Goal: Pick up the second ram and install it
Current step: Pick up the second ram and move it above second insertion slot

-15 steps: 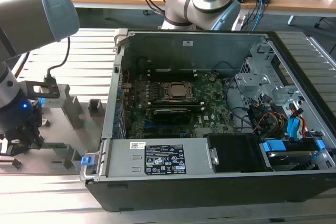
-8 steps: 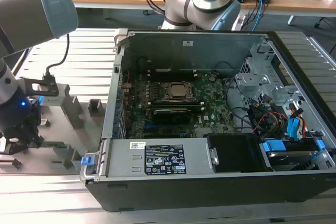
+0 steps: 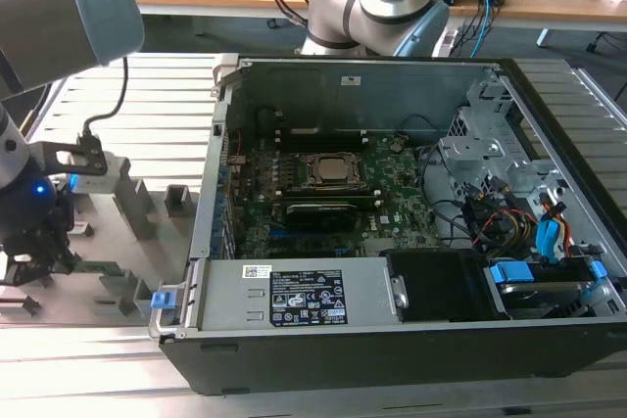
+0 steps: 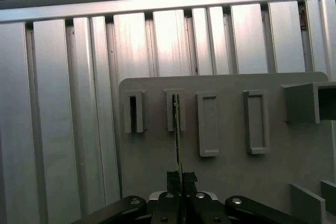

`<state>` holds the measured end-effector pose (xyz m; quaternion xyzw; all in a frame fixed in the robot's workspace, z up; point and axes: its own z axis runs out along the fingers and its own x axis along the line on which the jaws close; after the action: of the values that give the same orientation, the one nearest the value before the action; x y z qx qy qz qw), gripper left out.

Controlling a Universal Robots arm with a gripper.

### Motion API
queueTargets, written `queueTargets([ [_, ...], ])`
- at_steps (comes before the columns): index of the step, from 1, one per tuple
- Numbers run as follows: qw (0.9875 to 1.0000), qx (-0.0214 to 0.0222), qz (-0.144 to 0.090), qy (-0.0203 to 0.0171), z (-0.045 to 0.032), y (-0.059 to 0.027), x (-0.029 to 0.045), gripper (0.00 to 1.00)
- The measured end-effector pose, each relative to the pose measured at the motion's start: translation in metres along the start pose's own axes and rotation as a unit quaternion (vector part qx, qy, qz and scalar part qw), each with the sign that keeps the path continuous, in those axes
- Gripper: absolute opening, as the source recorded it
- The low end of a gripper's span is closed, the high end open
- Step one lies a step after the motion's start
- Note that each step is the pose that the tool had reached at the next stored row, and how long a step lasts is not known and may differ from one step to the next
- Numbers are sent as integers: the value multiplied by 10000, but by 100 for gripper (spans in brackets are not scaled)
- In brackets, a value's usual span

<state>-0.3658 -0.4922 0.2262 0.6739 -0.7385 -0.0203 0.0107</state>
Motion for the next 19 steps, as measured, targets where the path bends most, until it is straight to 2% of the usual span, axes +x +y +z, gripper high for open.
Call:
queueTargets([
  [2,10000,0,0,0,-13,0,0,14],
  [4,10000,0,0,0,-108,4,-1,14],
  [6,10000,0,0,0,-134,6,-2,14],
  [19,10000,0,0,0,-243,11,-3,14],
])
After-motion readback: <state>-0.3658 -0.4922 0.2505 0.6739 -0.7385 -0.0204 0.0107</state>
